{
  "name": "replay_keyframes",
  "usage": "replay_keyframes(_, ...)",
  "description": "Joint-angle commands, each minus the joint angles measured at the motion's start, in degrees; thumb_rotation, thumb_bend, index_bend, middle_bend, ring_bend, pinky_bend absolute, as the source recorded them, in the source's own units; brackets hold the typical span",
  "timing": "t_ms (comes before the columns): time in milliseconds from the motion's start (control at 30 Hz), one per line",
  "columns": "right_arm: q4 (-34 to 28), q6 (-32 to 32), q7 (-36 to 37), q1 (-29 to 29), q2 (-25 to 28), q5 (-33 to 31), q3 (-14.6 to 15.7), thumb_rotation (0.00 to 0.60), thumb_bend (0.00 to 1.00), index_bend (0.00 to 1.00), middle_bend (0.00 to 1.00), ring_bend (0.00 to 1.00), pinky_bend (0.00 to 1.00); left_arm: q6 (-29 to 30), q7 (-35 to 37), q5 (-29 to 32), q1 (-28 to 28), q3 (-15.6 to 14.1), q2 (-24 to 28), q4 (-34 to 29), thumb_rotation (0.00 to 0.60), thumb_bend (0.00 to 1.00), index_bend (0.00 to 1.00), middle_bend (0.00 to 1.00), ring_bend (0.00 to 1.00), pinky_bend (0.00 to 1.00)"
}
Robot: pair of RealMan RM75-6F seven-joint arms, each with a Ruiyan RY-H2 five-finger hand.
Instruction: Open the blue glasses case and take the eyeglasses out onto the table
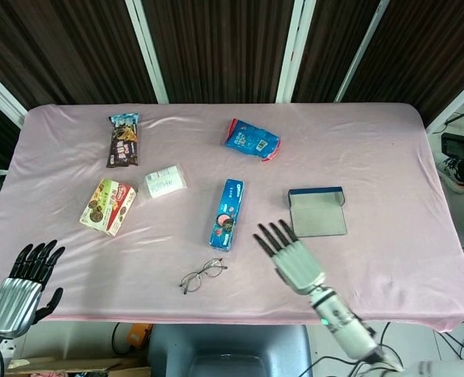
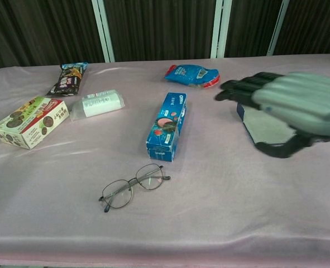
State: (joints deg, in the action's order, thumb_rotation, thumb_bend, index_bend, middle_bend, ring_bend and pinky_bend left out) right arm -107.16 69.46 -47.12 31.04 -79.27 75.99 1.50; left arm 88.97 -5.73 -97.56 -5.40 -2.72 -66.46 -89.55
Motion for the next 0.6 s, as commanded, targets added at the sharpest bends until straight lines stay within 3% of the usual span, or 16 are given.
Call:
replay_keyframes(33, -1.33, 12.50, 12.61, -11.59, 14.04, 9.62, 9.54, 0.600, 0.50, 0.14, 0.00, 0.00, 0.00, 0.15, -0.24, -0.06, 0.07, 0.06, -0.09, -0.01, 0.600, 0.37, 0.00, 0.00, 0.00, 0.00)
replay_keyframes(200, 10.33, 19.88, 27.83, -19.81, 14.72, 9.49, 11.13, 0.600, 0.48, 0.11, 0.00, 0.00, 0.00, 0.62, -1.09, -0.46, 0.26, 0.09, -0.44, 0.19, 0.600, 0.38, 0.00, 0.00, 0.00, 0.00)
replay_keyframes(433, 18.58, 24.31, 32.04, -23.94, 12.37, 11.36, 10.23, 0.600, 0.44, 0.10, 0.00, 0.00, 0.00, 0.55, -2.53, -1.26, 0.17, -0.08, -0.95, 0.37, 0.600, 0.38, 0.00, 0.00, 0.00, 0.00)
replay_keyframes(600, 18.79, 20.51, 32.71, -23.81, 12.40, 8.73, 7.91, 0.600, 0.45, 0.10, 0.00, 0.00, 0.00, 0.41, -3.06, -1.34, 0.12, -0.05, -1.19, 0.59, 0.600, 0.38, 0.00, 0.00, 0.00, 0.00)
